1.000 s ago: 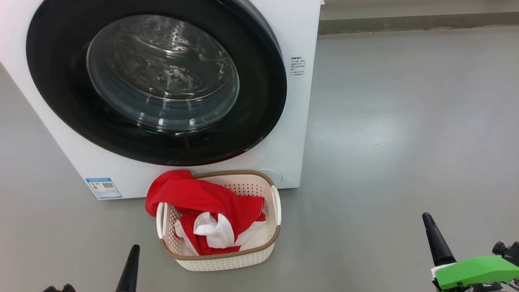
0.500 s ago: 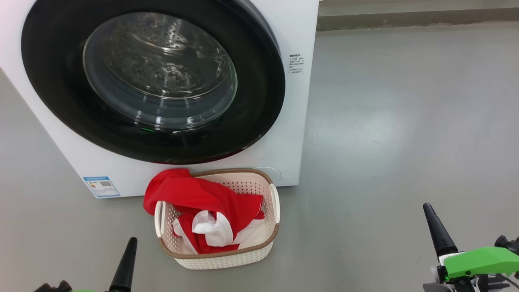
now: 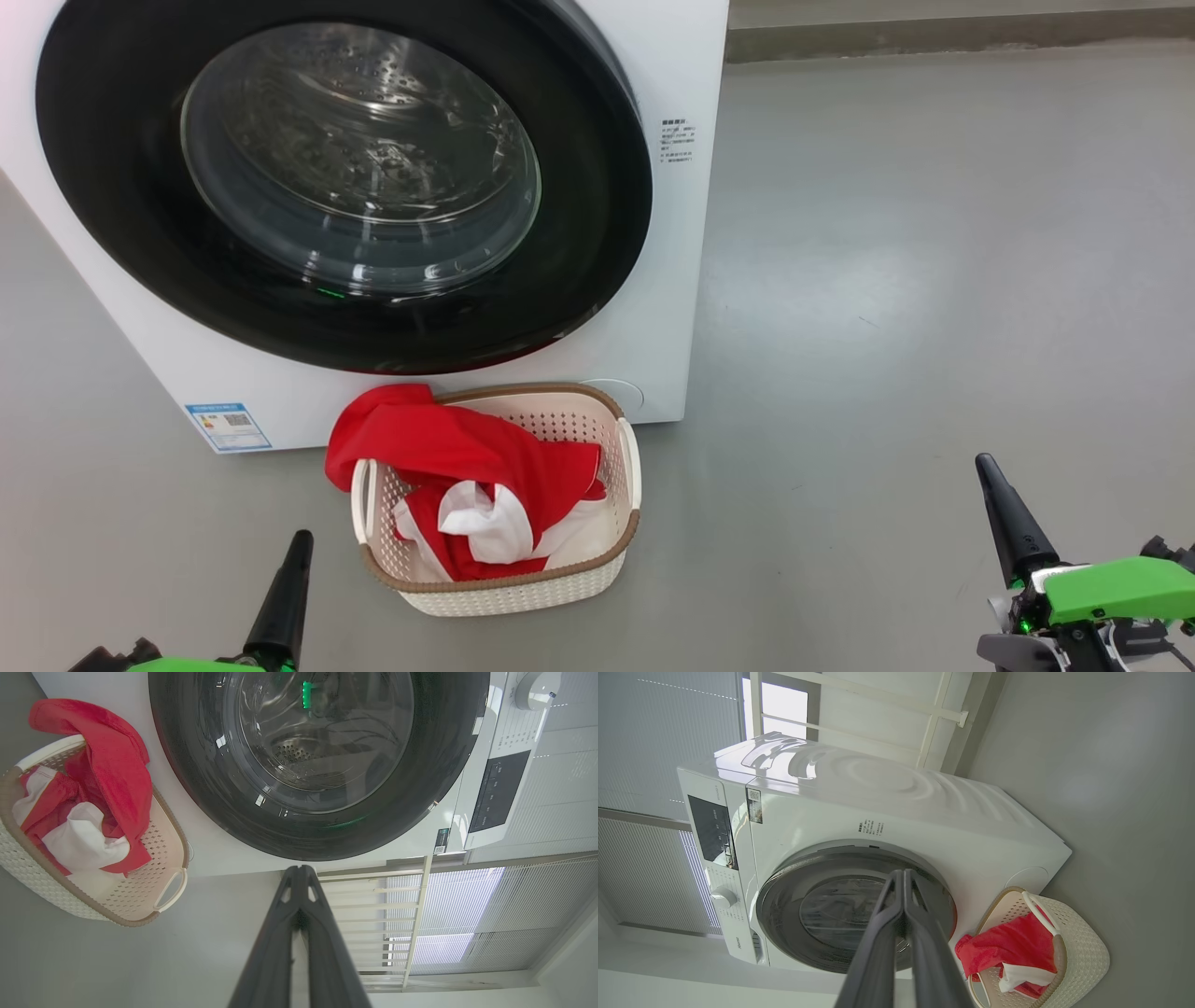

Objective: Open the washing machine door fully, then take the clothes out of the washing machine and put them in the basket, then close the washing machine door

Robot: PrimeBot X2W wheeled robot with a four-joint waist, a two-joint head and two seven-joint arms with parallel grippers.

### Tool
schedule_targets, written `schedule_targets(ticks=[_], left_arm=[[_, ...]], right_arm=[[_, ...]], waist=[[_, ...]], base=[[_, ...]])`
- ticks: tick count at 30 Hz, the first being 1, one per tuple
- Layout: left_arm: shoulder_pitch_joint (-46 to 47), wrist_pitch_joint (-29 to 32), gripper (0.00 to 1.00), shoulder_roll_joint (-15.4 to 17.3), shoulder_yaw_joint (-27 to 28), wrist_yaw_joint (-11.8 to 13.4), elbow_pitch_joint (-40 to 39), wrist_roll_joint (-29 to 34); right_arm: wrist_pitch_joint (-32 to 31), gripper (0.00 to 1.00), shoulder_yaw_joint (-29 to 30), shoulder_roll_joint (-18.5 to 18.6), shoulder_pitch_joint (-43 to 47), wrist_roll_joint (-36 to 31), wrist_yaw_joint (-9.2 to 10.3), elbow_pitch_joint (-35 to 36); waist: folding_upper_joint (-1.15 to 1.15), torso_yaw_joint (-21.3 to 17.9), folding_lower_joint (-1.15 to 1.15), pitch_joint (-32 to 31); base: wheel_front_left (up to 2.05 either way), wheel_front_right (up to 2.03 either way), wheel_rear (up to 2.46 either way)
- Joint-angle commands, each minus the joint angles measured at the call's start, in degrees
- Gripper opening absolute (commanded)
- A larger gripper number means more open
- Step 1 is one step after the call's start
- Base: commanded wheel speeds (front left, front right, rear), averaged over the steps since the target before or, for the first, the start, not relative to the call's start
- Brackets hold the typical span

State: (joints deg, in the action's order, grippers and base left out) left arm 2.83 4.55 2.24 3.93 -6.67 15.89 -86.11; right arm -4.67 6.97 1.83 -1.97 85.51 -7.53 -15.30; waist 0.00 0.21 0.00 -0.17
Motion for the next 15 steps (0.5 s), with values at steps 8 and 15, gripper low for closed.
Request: schedule_targets(ticks=[8,15], left_arm=[[3.3,1.8,0.0,0.6,2.5,-0.8,-1.8,-5.5],[3.4,1.9,0.0,0.6,2.6,-0.8,-1.8,-6.0]], right_arm=[[-1.7,0.0,-0.4,1.1,-4.1,6.0,0.04,1.3],[-1.8,0.0,-0.4,1.1,-4.2,6.6,0.04,1.3]], waist=[[0.0,-0.2,0.0,0.3],[0.0,-0.2,0.0,0.3]], base=[[0.0,0.0,0.0],[0.0,0.0,0.0]])
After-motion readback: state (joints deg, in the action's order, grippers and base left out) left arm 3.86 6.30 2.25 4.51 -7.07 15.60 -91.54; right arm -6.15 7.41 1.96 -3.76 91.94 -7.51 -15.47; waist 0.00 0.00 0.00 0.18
